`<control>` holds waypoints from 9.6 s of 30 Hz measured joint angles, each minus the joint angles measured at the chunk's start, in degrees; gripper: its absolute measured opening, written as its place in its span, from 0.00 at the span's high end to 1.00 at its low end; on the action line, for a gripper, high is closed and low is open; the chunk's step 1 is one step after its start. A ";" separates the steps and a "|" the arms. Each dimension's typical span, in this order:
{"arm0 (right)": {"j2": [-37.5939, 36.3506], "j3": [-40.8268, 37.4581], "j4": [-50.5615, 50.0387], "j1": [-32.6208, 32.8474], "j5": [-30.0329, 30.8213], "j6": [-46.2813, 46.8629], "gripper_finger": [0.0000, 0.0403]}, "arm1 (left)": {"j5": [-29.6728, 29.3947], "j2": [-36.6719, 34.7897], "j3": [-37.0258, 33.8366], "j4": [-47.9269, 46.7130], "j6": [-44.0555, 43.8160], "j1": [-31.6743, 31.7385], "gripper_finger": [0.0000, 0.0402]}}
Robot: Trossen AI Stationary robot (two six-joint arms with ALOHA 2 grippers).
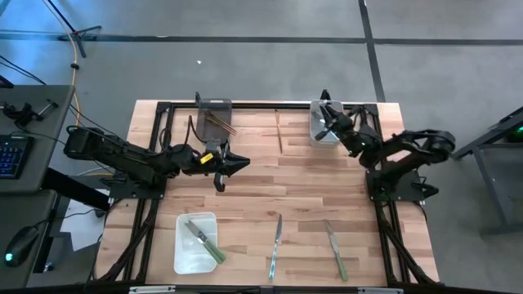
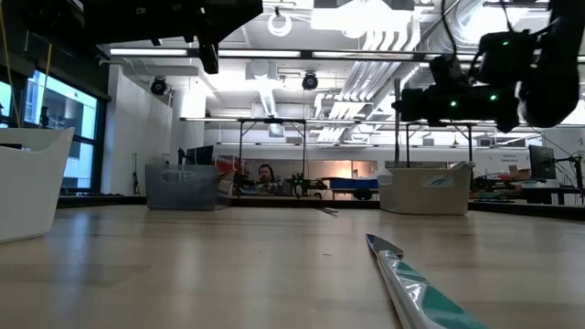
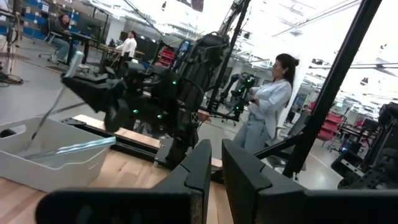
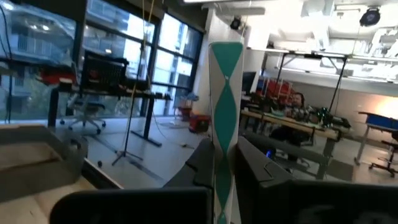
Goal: Sort silverware by color (type)
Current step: Put the blue table knife into the gray bin, then put the green table knife into the white bin
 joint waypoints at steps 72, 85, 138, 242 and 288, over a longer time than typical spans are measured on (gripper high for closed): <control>-9.50 4.66 -39.26 0.55 6.86 17.02 0.73 | 0.00 0.00 0.00 -0.15 1.57 -1.60 0.92; -22.81 4.68 -58.02 -0.56 8.81 20.18 0.95 | -0.02 0.00 0.00 -0.15 2.01 -1.62 0.92; -25.25 38.43 -145.17 35.88 -0.15 55.94 0.95 | -5.02 2.02 -0.02 -18.44 4.59 -9.66 0.92; -2.25 32.88 -106.81 60.07 0.36 56.85 1.00 | -4.01 23.44 14.85 -24.31 22.02 -16.81 0.92; -30.12 12.73 -70.89 13.32 -18.57 15.43 1.00 | 14.03 55.34 60.08 -57.17 22.34 -10.45 0.69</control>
